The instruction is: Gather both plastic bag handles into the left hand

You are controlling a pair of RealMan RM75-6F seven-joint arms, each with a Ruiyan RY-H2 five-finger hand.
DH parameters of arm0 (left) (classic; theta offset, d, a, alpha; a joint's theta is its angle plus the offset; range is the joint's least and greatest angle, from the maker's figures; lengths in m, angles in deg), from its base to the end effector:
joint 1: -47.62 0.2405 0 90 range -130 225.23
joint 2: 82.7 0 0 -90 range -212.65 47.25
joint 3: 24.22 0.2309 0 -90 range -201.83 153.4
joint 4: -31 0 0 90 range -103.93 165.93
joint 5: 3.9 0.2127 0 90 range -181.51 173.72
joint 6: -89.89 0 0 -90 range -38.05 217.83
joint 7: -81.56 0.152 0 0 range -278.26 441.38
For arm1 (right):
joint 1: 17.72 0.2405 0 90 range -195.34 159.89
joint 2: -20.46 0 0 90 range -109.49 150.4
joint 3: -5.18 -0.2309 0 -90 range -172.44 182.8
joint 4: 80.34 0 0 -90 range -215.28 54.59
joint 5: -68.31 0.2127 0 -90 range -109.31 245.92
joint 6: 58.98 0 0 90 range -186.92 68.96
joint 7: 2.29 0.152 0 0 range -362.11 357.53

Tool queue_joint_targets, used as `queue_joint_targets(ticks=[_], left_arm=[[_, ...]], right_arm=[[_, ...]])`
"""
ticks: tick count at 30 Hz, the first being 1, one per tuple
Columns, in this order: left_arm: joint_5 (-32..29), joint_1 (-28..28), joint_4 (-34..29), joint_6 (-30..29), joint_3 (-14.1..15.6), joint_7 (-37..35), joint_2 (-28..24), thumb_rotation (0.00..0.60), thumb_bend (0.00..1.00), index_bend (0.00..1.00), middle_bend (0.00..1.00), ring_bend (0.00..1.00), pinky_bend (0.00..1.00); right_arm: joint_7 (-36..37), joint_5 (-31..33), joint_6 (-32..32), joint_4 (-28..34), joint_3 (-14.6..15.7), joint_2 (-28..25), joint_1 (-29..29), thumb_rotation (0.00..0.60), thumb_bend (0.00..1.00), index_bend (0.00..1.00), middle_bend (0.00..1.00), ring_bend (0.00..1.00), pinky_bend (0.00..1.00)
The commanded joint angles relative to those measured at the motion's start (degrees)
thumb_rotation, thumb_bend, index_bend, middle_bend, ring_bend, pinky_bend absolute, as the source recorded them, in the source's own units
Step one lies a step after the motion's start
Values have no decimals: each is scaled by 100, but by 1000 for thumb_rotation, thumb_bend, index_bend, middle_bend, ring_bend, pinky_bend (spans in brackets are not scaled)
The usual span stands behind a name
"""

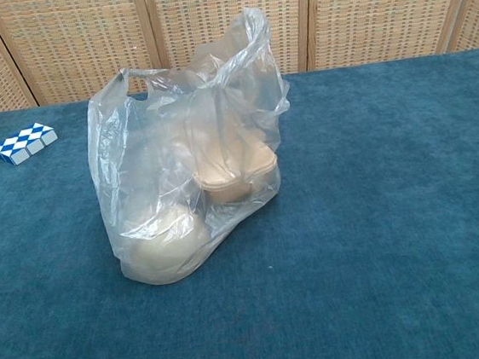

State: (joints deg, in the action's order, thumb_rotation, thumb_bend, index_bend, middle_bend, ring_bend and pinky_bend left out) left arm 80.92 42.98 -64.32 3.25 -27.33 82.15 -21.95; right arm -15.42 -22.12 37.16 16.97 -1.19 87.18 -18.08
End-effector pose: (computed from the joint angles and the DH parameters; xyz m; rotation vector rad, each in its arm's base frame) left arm -0.2855 0.1866 0.1638 -1.3544 -0.8757 -0.9040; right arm -0.2590 -0.1702 0.1591 1.2643 -0.6743 0.9417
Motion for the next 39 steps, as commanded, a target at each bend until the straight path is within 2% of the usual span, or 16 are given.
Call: queue_joint_targets(ticks=[1,11,15,20,24,27,34,39], left_arm=[[-5,-3,-1,7,-6,1,-2,600,59,0,0,0,0],[54,4,36,-75,-43,-111,4,600,65,0,0,0,0],[-22,-18,115,-96,-135,-240,31,600,66,0,0,0,0],[-42,-96,226,-62,-211,-248,138,600,72,0,0,0,0],[-129,-148,269,-1,-263,-170,220,600,77,0,0,0,0],[-232,-207,278,86,-314,-63,271,600,80,0,0,0,0],[-456,-321,421,233,-429,63,439,600,82,0,0,0,0],[-609,-365,487,304,-500,76,494,600,81,0,0,0,0]], right_arm=[[-47,2,-36,-1,16,18,11,600,0,0,0,0,1],[-33,-10,-259,-215,1,115,168,600,0,0,0,0,1],[215,-147,-527,-808,-302,333,661,600,0,0,0,0,1],[463,-78,-1169,-966,-778,260,1426,600,0,0,0,0,1],[607,16,-1696,-1125,-1046,317,2003,600,0,0,0,0,2],[779,107,-2087,-1422,-1180,549,2464,600,0,0,0,0,1],[1160,320,-2824,-2076,-1236,1303,3304,600,0,0,0,0,1],[1492,363,-2763,-2621,-1364,1976,3769,600,0,0,0,0,1]])
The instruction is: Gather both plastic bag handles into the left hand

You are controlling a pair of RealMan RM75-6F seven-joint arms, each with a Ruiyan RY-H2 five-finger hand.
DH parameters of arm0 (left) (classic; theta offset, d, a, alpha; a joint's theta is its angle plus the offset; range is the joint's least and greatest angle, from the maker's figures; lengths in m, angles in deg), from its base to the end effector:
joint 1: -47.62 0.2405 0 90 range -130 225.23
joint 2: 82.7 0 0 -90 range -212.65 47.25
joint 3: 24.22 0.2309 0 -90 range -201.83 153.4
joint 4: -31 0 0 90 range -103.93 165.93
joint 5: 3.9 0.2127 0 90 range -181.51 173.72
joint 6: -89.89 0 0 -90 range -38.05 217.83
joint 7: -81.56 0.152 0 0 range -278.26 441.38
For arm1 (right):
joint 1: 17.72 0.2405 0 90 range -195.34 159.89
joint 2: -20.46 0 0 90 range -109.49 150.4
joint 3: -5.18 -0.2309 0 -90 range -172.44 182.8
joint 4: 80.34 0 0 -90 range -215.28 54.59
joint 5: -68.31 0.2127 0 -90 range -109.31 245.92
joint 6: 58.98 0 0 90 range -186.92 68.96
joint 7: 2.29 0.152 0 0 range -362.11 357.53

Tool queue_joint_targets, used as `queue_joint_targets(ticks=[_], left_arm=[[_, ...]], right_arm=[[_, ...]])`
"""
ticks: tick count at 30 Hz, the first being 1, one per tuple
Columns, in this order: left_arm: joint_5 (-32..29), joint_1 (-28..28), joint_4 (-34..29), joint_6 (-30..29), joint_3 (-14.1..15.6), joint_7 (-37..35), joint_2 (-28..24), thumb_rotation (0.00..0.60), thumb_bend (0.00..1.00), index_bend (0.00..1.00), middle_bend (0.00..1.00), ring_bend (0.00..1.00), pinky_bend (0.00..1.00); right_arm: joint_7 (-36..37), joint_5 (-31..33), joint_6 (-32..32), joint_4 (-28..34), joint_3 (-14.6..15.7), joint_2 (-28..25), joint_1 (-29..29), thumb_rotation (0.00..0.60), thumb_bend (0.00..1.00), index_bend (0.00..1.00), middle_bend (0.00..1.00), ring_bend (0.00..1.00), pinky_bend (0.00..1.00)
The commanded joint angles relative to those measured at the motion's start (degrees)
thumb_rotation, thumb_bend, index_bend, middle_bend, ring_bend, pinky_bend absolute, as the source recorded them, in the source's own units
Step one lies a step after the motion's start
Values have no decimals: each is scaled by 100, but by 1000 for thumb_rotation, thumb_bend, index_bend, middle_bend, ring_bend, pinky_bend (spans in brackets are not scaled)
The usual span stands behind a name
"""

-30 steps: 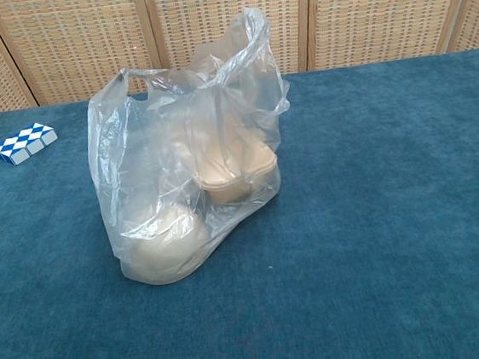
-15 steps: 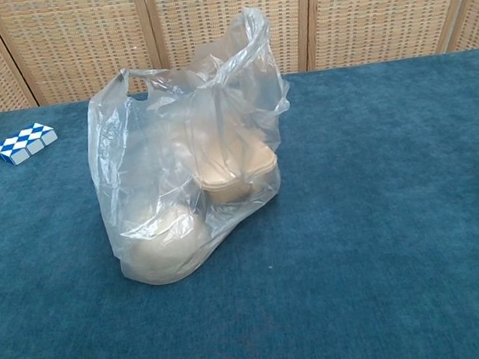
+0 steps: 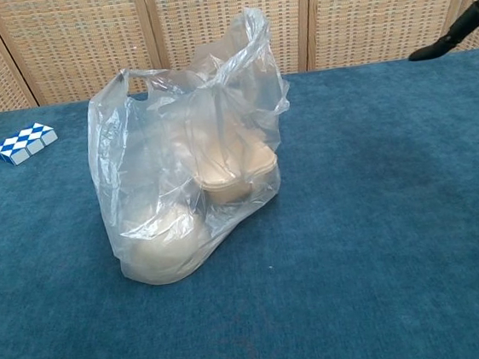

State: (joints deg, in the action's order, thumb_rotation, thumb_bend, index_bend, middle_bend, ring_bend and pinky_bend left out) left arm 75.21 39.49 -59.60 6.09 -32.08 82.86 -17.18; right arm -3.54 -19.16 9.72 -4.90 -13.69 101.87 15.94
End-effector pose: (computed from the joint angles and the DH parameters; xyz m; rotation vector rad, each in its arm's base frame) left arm -0.2913 0.2218 0.1587 -1.2792 -0.8583 -0.9211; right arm -0.1547 -0.3640 0.0900 1.6126 -0.6078 1.2511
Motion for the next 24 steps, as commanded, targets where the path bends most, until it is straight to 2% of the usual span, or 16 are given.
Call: queue_joint_targets(ticks=[1,15,24], left_arm=[[-57,-19,15,27,-33,4,19,600,80,0,0,0,0],[-244,-92,73,193,-80,47,42,600,83,0,0,0,0],[-345,-150,134,327,-97,57,48,600,81,0,0,0,0]], right_arm=[[352,82,-9,-499,-140,596,438,600,0,0,0,0,1],[475,378,-184,-922,-331,1327,1165,600,0,0,0,0,1],[321,793,-377,-994,-701,1861,1780,600,0,0,0,0,1]])
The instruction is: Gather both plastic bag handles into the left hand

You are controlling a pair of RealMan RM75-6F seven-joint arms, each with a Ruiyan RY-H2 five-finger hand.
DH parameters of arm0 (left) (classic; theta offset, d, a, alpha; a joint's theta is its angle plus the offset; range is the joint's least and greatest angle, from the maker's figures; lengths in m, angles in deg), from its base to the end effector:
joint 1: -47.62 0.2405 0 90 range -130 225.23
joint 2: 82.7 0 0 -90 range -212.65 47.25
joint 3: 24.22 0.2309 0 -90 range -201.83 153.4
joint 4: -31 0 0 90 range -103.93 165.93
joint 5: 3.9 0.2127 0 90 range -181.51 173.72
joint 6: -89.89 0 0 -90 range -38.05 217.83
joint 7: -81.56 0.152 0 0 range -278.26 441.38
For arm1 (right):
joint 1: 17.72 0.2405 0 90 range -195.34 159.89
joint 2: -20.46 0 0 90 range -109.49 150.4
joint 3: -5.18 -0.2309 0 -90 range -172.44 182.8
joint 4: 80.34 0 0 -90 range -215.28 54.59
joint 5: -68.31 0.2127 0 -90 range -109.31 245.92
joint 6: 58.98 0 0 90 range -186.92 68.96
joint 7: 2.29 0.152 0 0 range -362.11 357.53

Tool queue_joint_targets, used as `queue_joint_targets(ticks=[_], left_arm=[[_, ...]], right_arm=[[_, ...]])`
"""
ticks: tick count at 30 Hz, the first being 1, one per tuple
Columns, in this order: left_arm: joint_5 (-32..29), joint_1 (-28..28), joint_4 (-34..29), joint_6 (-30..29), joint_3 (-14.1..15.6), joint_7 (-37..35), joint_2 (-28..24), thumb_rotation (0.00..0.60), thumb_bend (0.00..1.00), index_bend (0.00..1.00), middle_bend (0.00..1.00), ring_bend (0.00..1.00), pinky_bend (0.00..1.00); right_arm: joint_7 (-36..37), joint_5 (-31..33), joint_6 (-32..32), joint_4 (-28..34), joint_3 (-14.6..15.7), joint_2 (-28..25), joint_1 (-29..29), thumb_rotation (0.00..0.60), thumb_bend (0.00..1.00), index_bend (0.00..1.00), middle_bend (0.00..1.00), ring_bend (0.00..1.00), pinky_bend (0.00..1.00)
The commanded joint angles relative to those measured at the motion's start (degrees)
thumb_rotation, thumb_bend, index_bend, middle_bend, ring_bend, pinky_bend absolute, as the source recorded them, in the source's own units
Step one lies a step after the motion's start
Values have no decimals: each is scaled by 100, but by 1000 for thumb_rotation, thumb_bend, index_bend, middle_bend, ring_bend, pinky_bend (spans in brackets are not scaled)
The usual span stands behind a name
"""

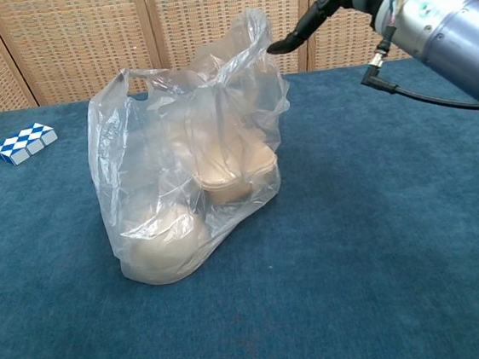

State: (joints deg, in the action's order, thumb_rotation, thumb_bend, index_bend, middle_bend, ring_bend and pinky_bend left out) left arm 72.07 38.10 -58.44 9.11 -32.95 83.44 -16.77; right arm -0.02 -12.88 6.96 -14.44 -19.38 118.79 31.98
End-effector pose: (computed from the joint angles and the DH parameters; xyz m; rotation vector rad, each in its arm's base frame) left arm -0.2982 0.2323 0.1570 -1.2684 -0.8843 -0.8801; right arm -0.0448 -0.4013 0.0266 1.5876 -0.7490 1.5443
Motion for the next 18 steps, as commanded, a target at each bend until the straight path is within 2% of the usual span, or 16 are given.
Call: queue_joint_targets(ticks=[1,9,11,16,18], left_arm=[[-48,-18,28,43,-14,-4,10,600,80,0,0,0,0],[-217,-89,110,227,-50,-26,30,600,84,0,0,0,0],[-268,-104,125,275,-68,-57,20,600,83,0,0,0,0],[-282,-117,135,305,-63,-72,19,600,82,0,0,0,0],[-278,-127,137,322,-56,-76,18,600,82,0,0,0,0]], right_arm=[[-13,218,-113,-34,-174,226,223,600,0,0,0,0,1],[168,466,85,-384,-523,787,713,600,9,0,0,0,2],[297,503,130,-438,-581,839,785,600,86,0,0,0,2],[466,475,247,-484,-537,839,793,600,490,0,0,0,2],[584,438,352,-492,-500,829,763,600,618,0,0,0,1]])
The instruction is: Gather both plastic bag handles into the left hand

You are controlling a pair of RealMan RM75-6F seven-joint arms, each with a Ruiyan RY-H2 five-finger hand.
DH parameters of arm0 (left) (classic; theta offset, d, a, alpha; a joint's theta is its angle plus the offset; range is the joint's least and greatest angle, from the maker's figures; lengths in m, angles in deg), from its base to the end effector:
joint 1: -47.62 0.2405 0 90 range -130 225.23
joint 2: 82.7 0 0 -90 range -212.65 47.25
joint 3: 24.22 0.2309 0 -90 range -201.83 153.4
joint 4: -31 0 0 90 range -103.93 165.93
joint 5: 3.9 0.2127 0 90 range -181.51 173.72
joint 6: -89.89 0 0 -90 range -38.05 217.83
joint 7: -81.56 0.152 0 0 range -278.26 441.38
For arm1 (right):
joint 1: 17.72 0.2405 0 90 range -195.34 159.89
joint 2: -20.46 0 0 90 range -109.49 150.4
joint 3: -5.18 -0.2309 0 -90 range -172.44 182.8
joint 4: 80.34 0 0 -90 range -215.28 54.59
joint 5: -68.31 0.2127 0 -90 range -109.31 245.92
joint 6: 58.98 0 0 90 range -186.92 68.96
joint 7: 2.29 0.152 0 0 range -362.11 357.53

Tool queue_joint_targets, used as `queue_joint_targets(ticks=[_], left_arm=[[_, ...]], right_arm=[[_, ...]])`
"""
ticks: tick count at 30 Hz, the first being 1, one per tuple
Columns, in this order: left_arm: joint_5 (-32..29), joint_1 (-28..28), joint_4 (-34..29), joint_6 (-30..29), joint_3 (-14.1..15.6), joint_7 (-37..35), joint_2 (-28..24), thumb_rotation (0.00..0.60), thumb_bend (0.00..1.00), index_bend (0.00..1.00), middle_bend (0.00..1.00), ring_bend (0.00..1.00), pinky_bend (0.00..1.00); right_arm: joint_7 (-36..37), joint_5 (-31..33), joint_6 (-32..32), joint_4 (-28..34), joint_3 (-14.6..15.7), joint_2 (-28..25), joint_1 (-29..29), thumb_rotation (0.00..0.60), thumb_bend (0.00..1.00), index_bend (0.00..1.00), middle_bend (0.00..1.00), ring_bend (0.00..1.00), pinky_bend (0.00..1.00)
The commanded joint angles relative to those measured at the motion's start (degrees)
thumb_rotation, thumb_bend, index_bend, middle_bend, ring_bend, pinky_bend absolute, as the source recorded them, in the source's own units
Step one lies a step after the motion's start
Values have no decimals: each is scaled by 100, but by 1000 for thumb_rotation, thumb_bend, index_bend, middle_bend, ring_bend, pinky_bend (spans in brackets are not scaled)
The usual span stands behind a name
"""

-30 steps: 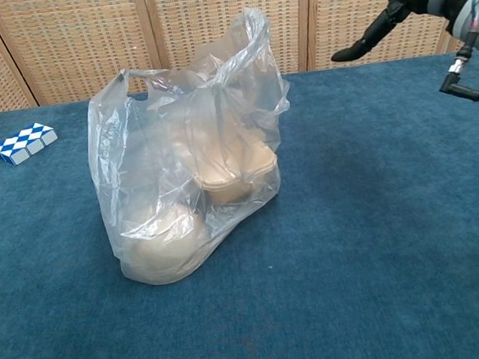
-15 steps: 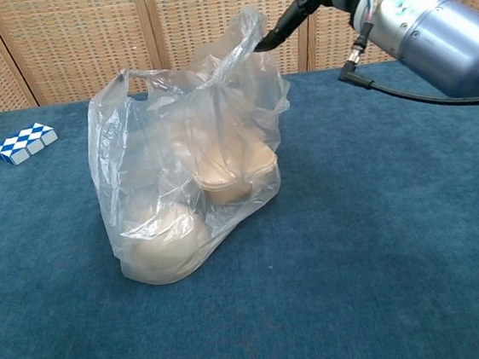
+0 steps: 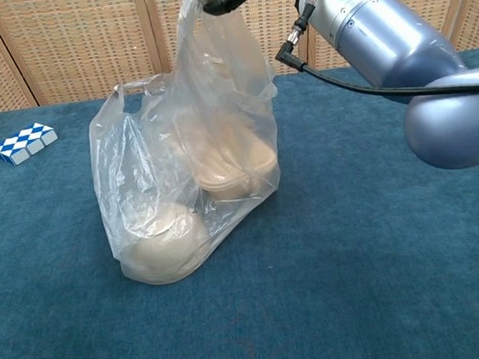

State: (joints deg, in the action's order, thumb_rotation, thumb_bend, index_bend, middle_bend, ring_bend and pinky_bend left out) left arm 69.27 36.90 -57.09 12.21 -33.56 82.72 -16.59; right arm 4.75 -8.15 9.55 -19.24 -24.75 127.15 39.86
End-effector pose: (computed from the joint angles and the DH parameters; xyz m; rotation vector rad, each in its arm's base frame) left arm -0.3064 0.2410 0.1561 -1.2554 -0.9247 -0.8505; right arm 0.0114 -0.4081 0.0126 1.4484 -0.8905 1.7667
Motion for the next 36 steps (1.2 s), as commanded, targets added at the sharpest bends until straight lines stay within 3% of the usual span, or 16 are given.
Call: queue_joint_targets(ticks=[1,4,13,22,28,30,34,36], left_arm=[[2,-10,4,20,9,-5,-1,600,81,0,0,0,0],[-2,-17,3,45,15,-30,-9,600,82,0,0,0,0],[44,-48,-26,159,63,-185,-59,600,82,0,0,0,0],[91,-100,-87,228,91,-216,-77,600,83,0,0,0,0],[107,-99,-145,180,97,-170,-82,600,82,0,0,0,0],[101,-103,-148,182,99,-155,-76,600,80,0,0,0,0],[101,-118,-164,199,105,-140,-74,600,83,0,0,0,0],[119,-124,-179,187,104,-144,-78,600,82,0,0,0,0]], right_arm=[[149,-52,122,-10,59,-20,-39,600,685,0,0,0,1],[279,-124,238,10,135,-80,-101,600,816,0,1,0,2],[617,-393,527,160,521,-340,-403,600,935,0,32,0,24],[1170,-865,1158,376,855,-720,-804,600,964,7,62,11,30],[1650,-1039,1537,541,990,-934,-1085,600,955,124,67,16,44],[1662,-1044,1533,547,1008,-970,-1107,600,843,121,67,15,44],[1575,-898,1388,585,914,-967,-1051,600,309,52,67,7,43],[1410,-732,1183,583,786,-870,-903,600,179,18,64,3,44]])
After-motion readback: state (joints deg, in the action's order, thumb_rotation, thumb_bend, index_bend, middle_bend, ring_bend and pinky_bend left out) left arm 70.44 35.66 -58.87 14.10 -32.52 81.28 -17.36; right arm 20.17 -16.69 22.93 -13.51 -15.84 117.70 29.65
